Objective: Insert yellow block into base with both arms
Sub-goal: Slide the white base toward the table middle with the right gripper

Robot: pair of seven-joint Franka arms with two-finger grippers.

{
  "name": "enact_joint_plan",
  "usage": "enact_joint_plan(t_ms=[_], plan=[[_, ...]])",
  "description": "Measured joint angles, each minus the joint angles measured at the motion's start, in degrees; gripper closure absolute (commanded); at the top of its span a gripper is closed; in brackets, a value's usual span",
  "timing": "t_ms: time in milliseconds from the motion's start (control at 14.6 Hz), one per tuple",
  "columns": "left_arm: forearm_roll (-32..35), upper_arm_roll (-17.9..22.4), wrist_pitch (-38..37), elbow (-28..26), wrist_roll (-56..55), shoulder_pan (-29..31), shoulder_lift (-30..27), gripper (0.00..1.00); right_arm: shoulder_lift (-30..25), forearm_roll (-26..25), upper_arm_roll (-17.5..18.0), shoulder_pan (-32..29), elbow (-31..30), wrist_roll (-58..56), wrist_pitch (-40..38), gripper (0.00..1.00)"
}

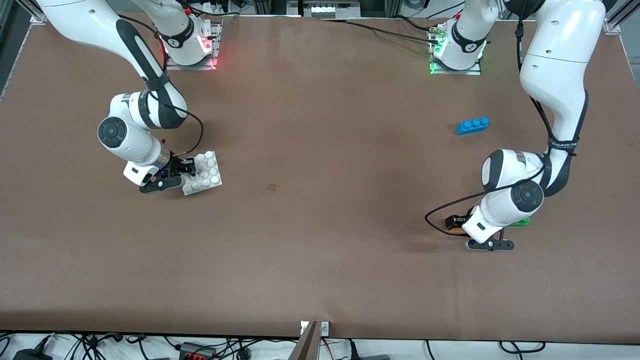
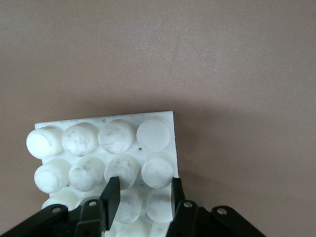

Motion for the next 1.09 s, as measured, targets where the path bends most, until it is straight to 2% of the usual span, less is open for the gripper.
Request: enact_joint_plan(t_ms=[342,478,615,820,957,1094], plan=[[0.0,0.0,0.0,0.0,0.0,0.0,0.0,0.18,0.4,0.1,0.3,0.1,0.3,1.7,0.1,0.53],[0.0,0.0,0.0,0.0,0.0,0.0,-0.1,0.18,3.6,0.1,5.2,4.4,4.3,13.2,1.1,0.53],[0.0,0.0,0.0,-0.1,0.0,0.0,-0.1,0.18,6.3,0.4,7.7,10.4,7.5,20.2,1.9,0.53],[0.0,0.0,0.0,-0.1,0.0,0.1,-0.1,0.19,6.9,1.4,7.8,11.7,8.2,21.3,1.9,0.53],[0.0,0.0,0.0,-0.1,0.0,0.1,-0.1,0.25,7.0,1.4,7.8,11.9,8.4,23.0,1.9,0.53],[0.0,0.0,0.0,-0.1,0.1,0.1,-0.1,0.25,7.7,1.4,7.9,13.6,9.6,27.0,2.0,0.53]])
